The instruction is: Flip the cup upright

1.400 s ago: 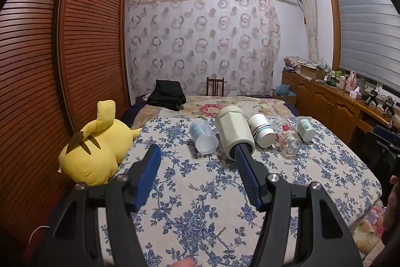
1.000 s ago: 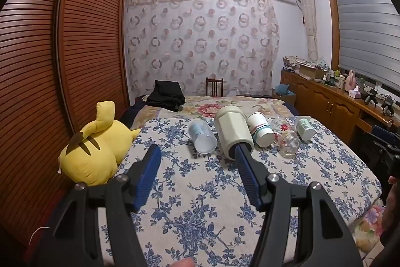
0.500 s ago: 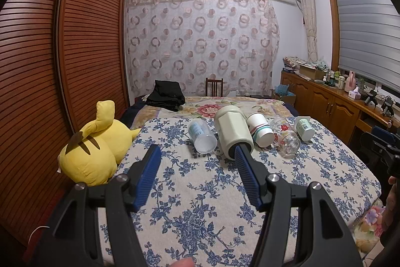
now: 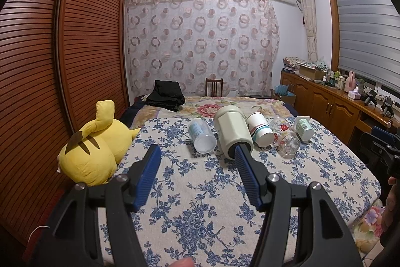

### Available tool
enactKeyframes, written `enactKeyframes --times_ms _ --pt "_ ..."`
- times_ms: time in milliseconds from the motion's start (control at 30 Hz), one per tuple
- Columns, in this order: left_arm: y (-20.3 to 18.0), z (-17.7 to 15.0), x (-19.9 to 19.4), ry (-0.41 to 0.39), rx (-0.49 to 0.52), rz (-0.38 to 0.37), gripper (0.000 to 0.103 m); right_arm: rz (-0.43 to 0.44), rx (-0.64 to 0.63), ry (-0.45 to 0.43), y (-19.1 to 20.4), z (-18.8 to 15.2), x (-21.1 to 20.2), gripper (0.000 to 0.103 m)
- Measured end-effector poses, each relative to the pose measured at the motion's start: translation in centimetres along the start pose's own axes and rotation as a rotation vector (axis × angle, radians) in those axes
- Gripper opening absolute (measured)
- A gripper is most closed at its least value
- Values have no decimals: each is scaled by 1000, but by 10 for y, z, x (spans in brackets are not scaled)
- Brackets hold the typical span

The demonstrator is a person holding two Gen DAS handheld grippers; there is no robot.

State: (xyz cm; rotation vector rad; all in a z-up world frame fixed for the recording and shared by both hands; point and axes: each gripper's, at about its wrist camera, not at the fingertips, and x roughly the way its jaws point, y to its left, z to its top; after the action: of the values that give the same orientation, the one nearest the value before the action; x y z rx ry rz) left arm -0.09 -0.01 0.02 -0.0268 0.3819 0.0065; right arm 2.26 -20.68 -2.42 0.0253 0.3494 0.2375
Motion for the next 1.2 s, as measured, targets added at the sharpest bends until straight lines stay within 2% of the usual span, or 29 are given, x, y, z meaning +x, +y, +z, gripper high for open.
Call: enactKeyframes --times_ms 1200 --pt "-5 0 -2 3 -2 0 61 2 1 3 0 -1 2 93"
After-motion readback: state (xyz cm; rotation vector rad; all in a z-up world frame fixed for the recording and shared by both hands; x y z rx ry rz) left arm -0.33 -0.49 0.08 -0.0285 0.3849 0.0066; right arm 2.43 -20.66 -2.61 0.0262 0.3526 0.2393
